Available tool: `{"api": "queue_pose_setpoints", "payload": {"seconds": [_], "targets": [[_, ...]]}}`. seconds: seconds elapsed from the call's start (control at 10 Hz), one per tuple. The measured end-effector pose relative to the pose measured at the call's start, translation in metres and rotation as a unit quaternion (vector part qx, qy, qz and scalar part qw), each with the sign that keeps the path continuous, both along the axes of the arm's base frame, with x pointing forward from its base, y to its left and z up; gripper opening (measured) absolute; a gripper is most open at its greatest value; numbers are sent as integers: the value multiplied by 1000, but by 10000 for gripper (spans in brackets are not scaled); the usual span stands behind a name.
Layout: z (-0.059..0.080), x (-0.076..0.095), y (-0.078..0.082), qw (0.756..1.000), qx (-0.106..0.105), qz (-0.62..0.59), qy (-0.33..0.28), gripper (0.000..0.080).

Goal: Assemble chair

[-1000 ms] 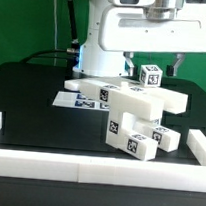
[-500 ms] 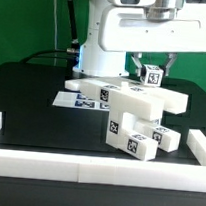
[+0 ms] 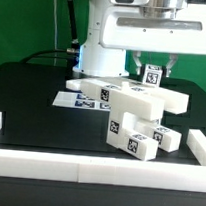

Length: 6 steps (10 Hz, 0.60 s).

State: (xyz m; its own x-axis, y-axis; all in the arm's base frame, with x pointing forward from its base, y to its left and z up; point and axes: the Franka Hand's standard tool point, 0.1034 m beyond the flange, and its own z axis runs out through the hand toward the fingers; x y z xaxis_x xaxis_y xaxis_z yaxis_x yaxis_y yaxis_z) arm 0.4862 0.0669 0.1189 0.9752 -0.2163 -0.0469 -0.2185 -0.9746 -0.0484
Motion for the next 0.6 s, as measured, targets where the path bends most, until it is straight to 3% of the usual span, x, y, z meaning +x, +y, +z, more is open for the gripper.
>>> {"api": "queue_pose_setpoints", "payload": {"seconds": [0.4, 0.6], "targets": [[-1, 2, 1, 990, -5, -139, 2, 287], [-1, 2, 1, 972, -8, -233, 7, 288]]}}
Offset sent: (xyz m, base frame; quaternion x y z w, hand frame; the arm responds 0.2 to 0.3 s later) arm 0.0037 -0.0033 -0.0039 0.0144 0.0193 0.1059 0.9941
